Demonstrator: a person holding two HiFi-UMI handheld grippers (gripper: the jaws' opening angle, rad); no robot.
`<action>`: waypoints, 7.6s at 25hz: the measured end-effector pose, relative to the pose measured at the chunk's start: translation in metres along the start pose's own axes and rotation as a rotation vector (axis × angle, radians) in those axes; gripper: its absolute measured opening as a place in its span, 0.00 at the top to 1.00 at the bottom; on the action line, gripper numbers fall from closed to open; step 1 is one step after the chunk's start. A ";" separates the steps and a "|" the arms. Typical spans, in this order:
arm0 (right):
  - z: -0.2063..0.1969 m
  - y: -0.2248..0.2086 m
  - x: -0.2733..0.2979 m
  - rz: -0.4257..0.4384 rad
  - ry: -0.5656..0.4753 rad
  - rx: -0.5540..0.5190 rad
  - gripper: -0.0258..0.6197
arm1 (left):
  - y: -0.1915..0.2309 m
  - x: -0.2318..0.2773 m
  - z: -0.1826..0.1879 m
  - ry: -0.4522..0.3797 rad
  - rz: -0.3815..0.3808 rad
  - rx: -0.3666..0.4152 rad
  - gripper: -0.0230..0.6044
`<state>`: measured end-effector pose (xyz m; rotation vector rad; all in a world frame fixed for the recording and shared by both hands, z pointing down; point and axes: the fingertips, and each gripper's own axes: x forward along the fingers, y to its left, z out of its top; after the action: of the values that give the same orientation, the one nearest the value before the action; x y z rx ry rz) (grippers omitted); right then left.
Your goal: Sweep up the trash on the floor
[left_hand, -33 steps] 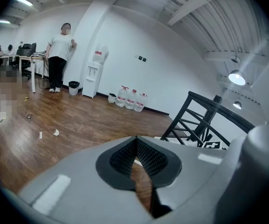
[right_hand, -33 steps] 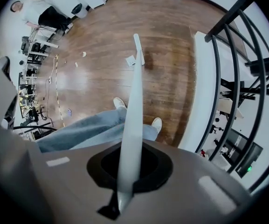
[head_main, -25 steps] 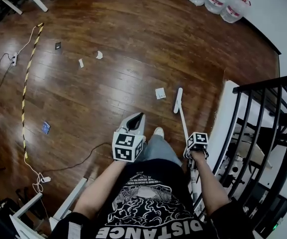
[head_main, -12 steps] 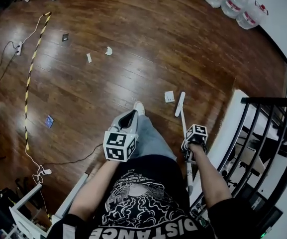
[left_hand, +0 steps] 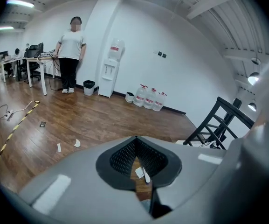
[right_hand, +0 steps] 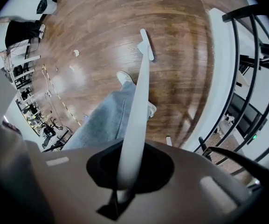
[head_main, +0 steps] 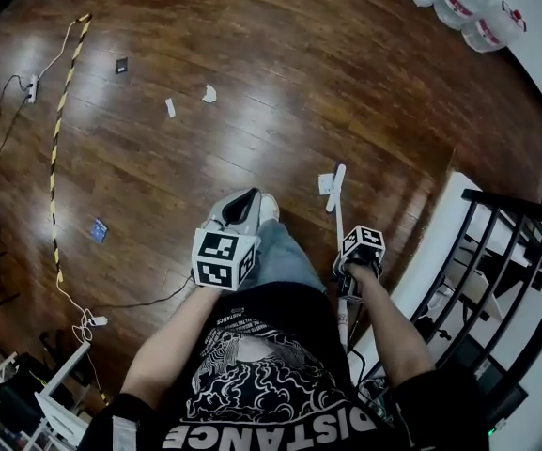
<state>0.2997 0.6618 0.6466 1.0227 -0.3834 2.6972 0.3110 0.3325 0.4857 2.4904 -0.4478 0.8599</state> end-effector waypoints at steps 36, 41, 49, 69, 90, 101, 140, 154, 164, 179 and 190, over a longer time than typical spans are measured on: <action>0.065 0.290 0.029 0.135 -0.048 0.150 0.94 | 0.295 -0.010 0.078 0.059 -0.033 -0.040 0.96; 0.071 0.357 0.040 0.152 -0.059 0.112 0.94 | 0.325 -0.023 0.077 0.047 -0.034 -0.069 0.96; 0.079 0.452 0.054 0.152 -0.061 0.050 0.92 | 0.392 -0.055 0.073 0.018 0.033 -0.134 0.96; 0.084 0.603 0.085 0.035 -0.026 -0.113 0.92 | 0.506 -0.115 0.075 -0.083 0.205 -0.293 0.96; 0.067 0.652 0.084 0.069 -0.007 -0.173 0.94 | 0.532 -0.133 0.076 -0.146 0.255 -0.373 0.96; 0.111 0.582 -0.002 -0.105 -0.134 -0.268 0.96 | 0.529 -0.126 0.078 -0.163 0.236 -0.398 0.96; 0.061 0.658 0.111 -0.222 0.032 -0.431 0.96 | 0.554 -0.175 0.039 -0.222 0.359 -0.507 0.96; 0.064 0.656 0.069 -0.326 -0.030 -0.572 0.96 | 0.563 -0.189 0.049 -0.290 0.374 -0.547 0.96; 0.107 0.727 0.031 -0.518 -0.119 -0.832 0.96 | 0.597 -0.211 0.073 -0.344 0.443 -0.541 0.96; 0.246 0.933 0.011 -0.917 -0.167 -1.164 0.96 | 0.710 -0.207 0.104 -0.297 0.579 -0.626 0.96; 0.331 1.048 0.021 -1.268 -0.188 -1.372 0.96 | 0.790 -0.200 0.114 -0.256 0.657 -0.693 0.96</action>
<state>0.1683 -0.4258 0.7320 0.6168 -0.9540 0.8160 -0.1314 -0.3601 0.5300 1.8011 -1.4294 0.4662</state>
